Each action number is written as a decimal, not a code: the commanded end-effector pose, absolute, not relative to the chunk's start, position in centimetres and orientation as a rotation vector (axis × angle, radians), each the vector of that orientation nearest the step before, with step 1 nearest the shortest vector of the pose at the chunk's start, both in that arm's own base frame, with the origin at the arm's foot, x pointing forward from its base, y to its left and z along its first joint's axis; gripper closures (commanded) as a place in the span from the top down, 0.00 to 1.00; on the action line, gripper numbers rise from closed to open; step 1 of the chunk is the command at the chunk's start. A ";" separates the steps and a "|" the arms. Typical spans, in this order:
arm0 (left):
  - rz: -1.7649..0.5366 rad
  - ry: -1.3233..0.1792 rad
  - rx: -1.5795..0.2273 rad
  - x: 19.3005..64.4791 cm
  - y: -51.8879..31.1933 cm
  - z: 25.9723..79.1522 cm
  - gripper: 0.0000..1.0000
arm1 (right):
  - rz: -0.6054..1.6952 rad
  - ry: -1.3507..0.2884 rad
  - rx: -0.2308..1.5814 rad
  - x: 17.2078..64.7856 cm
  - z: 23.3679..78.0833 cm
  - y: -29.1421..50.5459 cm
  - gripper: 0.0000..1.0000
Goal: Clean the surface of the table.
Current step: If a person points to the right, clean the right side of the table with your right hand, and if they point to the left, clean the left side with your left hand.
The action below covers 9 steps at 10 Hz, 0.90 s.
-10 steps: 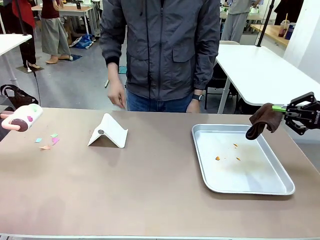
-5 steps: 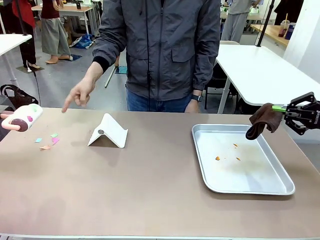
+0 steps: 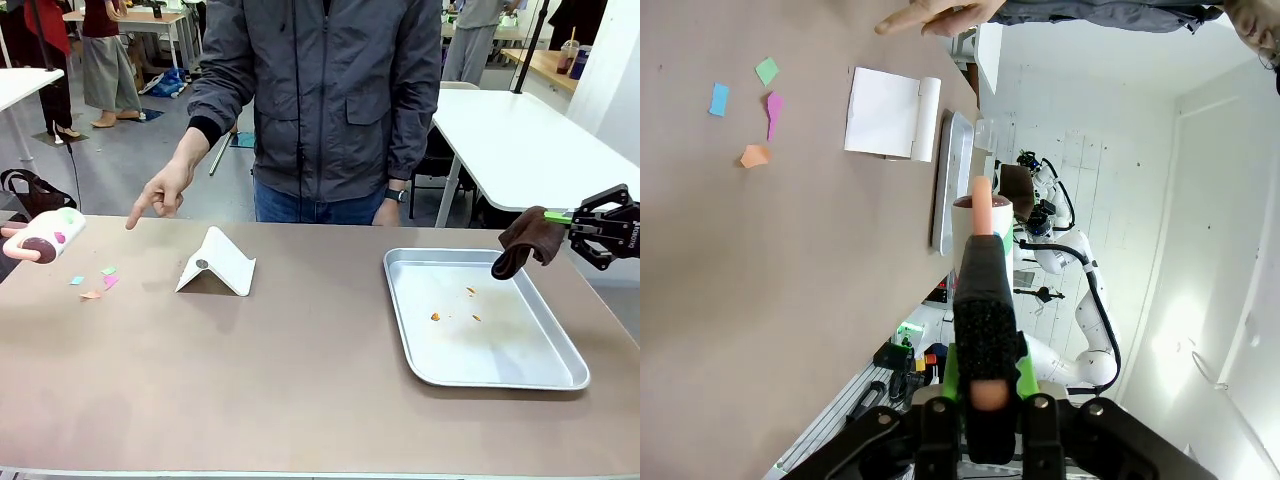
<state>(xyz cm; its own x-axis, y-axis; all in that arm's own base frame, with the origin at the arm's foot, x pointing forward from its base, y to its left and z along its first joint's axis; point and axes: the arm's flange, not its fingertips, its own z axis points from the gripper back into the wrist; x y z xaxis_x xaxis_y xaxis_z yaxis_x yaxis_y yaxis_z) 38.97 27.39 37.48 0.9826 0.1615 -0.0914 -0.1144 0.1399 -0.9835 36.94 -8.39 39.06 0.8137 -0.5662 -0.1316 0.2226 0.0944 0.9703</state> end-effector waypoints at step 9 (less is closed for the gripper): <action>0.223 -0.198 -1.023 40.1 31.5 37.1 0.03 | -0.587 -0.311 1.364 36.9 39.5 -8.2 0.00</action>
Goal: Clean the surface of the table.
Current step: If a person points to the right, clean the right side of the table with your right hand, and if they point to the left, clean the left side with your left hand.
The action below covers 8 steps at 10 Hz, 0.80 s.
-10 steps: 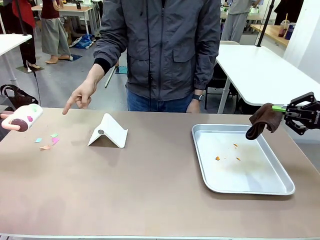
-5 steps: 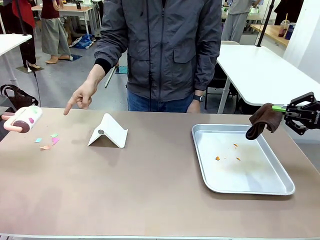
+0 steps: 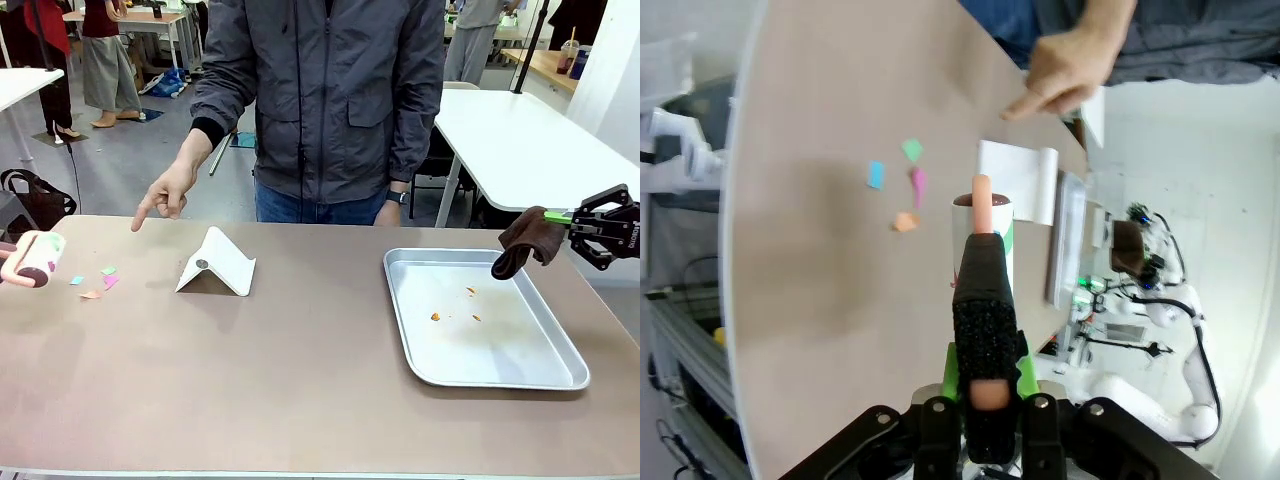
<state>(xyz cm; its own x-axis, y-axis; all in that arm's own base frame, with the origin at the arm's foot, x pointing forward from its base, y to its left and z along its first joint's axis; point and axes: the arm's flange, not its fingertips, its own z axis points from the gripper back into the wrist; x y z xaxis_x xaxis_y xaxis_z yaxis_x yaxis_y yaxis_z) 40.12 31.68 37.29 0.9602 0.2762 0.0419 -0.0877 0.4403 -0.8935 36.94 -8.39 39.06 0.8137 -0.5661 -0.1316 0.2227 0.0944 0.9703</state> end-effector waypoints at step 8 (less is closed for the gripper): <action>0.307 -0.105 -0.856 43.0 30.6 34.2 0.03 | -0.587 -0.311 1.364 36.9 39.5 -8.2 0.00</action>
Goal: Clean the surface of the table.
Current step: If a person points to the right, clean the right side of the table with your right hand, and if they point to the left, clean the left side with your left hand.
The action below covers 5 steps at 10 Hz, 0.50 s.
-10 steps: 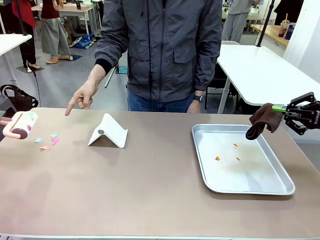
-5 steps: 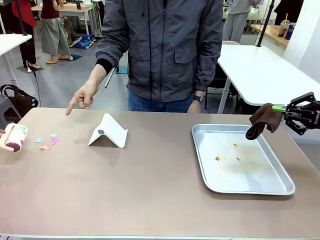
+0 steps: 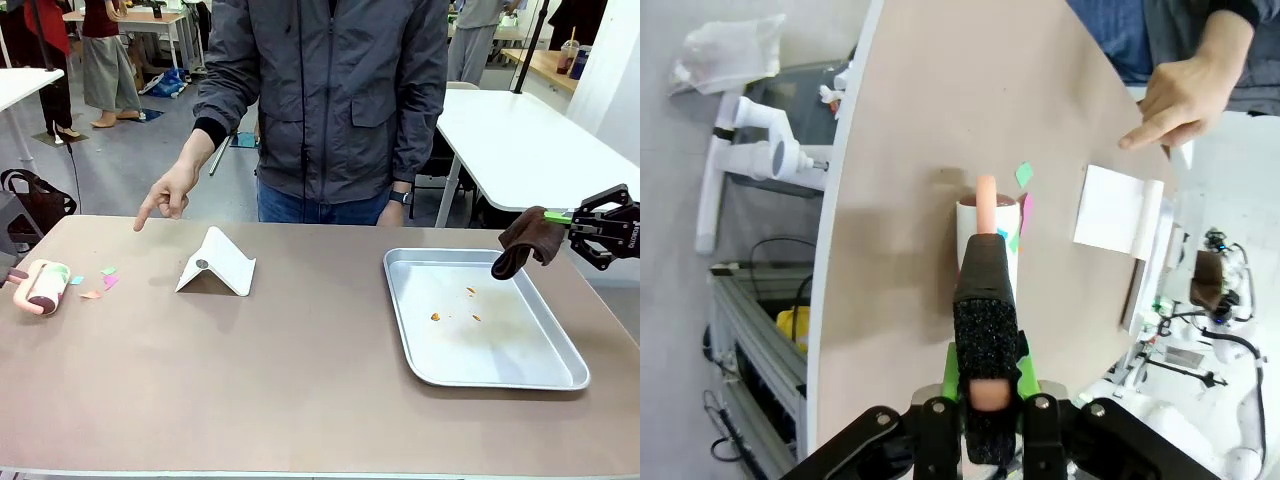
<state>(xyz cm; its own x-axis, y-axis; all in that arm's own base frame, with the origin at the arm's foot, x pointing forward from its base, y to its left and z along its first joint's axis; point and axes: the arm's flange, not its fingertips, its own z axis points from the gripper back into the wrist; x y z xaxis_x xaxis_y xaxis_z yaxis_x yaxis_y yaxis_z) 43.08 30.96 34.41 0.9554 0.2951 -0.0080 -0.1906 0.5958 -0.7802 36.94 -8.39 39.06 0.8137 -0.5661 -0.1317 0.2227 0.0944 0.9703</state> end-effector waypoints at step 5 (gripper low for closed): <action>0.302 -0.074 -0.823 43.8 28.7 32.6 0.03 | -0.587 -0.311 1.364 36.9 39.5 -8.2 0.00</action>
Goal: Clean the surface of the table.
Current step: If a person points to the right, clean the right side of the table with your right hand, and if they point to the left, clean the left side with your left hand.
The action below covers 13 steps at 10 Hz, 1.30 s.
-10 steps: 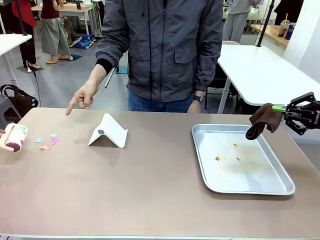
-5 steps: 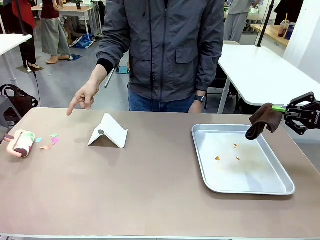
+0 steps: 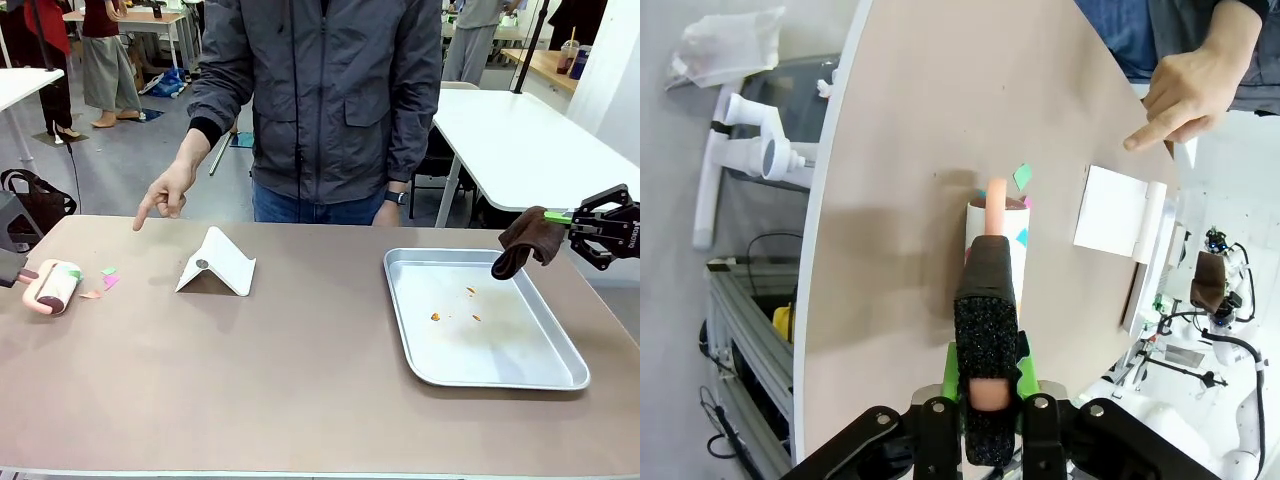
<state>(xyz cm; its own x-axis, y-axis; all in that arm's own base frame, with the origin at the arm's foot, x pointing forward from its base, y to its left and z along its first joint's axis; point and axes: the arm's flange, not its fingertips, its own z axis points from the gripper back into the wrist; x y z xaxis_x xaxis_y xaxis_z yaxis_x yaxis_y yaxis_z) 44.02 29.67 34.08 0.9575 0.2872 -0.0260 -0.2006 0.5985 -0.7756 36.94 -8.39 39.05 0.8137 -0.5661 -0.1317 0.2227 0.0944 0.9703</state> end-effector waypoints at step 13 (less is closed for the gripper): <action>0.163 0.123 -0.856 48.3 19.2 30.7 0.03 | -0.587 -0.311 1.364 36.9 39.5 -8.2 0.00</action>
